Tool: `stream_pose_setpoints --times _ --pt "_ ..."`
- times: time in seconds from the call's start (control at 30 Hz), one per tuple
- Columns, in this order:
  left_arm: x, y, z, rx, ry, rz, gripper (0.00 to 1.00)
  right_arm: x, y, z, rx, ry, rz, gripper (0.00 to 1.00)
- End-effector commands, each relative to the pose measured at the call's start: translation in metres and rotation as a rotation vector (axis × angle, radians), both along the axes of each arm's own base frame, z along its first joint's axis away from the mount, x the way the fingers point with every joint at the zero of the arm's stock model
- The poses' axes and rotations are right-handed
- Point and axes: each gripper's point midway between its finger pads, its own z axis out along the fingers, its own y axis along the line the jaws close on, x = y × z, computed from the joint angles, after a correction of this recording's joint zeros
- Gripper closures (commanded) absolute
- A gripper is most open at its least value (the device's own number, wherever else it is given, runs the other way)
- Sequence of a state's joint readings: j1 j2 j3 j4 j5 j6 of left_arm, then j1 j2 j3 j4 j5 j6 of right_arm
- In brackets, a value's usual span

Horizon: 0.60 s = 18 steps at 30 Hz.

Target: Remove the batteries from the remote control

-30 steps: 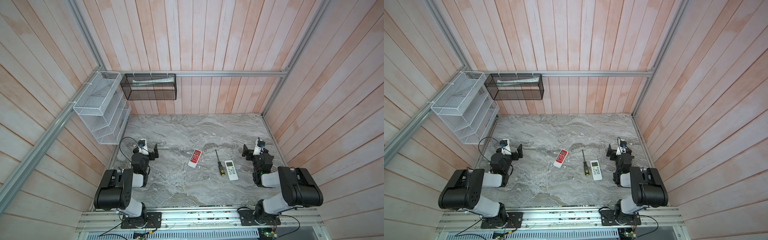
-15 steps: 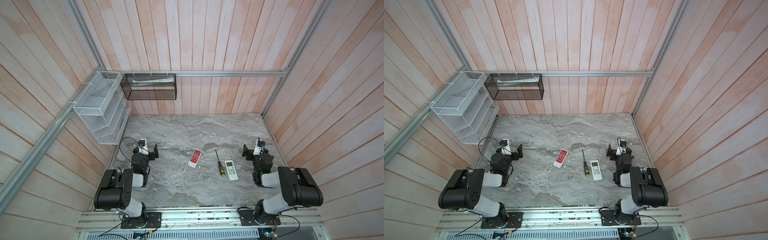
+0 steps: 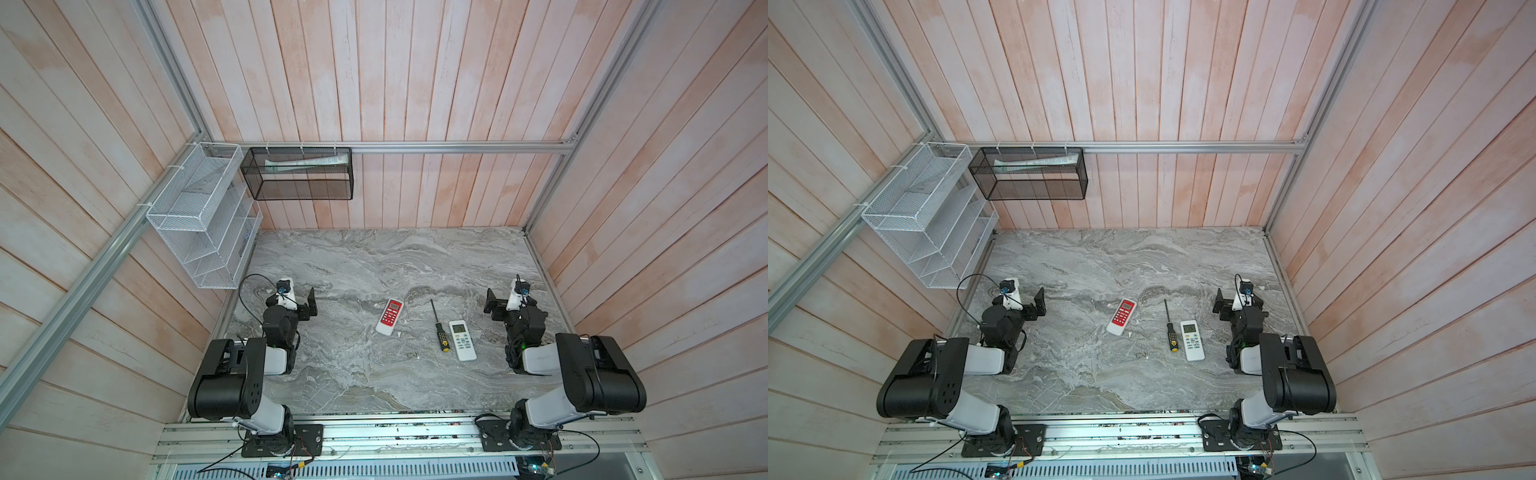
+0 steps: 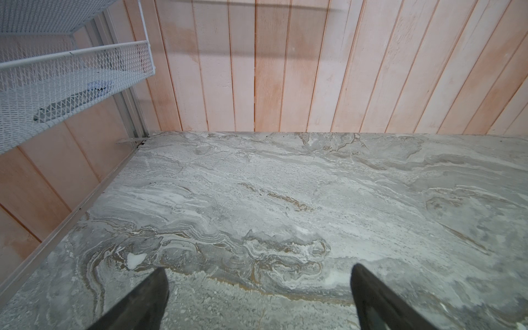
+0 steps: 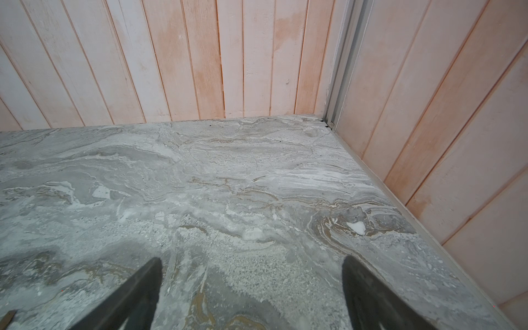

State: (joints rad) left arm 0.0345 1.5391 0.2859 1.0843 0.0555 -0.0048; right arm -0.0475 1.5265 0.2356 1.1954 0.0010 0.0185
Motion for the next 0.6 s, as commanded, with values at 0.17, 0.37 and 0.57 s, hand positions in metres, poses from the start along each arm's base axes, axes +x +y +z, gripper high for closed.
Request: stream_pose_setpoints --times 0.17,0.37,0.57 --pt "0.003 -0.005 0.011 0.011 -0.031 -0.015 0.0 0.002 0.006 0.019 -0.001 -0.037 0.032 0.02" --pt "0.023 -0.006 0.028 -0.03 0.145 0.029 0.0 0.007 0.0 0.04 0.045 0.013 -0.015 0.07" --pt "0.025 -0.025 0.048 -0.098 0.258 0.073 0.0 0.003 -0.007 0.056 0.165 0.08 -0.117 0.07"
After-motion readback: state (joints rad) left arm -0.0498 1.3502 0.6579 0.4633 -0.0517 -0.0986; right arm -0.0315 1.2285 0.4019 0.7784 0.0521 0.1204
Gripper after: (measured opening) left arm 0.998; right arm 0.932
